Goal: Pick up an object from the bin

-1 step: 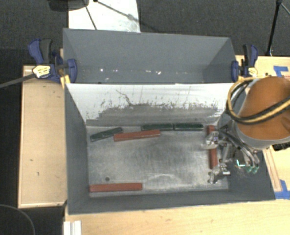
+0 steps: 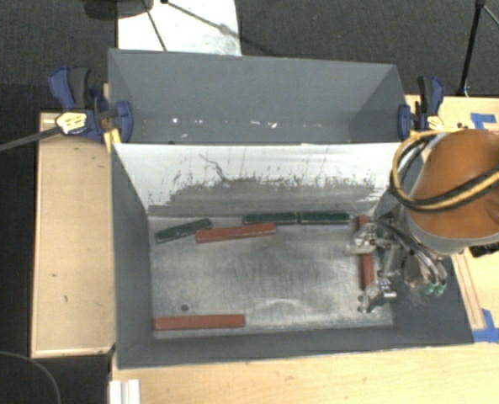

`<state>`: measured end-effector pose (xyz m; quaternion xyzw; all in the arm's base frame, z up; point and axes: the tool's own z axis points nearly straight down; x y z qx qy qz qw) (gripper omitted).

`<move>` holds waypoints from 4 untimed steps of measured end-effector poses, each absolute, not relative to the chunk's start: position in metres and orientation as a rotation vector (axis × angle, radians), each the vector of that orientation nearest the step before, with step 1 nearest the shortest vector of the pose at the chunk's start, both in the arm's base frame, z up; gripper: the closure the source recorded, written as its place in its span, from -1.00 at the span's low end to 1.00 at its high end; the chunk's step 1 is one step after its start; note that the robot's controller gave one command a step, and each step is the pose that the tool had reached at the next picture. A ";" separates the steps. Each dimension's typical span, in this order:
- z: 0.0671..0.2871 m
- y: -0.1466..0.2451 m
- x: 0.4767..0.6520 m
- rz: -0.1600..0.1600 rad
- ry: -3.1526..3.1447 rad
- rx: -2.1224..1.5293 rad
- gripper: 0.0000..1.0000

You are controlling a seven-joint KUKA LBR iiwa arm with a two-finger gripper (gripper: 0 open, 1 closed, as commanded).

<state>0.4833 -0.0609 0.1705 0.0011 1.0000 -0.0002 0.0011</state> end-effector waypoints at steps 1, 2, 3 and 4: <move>0.127 -0.090 0.504 -0.002 3.097 -0.485 -1.00; 0.136 -0.131 0.500 0.004 2.961 -1.052 -1.00; 0.117 -0.127 0.552 -0.003 2.912 -1.166 -1.00; 0.084 -0.129 0.546 0.001 2.761 -1.487 -1.00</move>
Offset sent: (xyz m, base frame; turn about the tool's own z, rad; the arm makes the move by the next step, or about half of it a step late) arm 0.0157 -0.0776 -0.0268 -0.6881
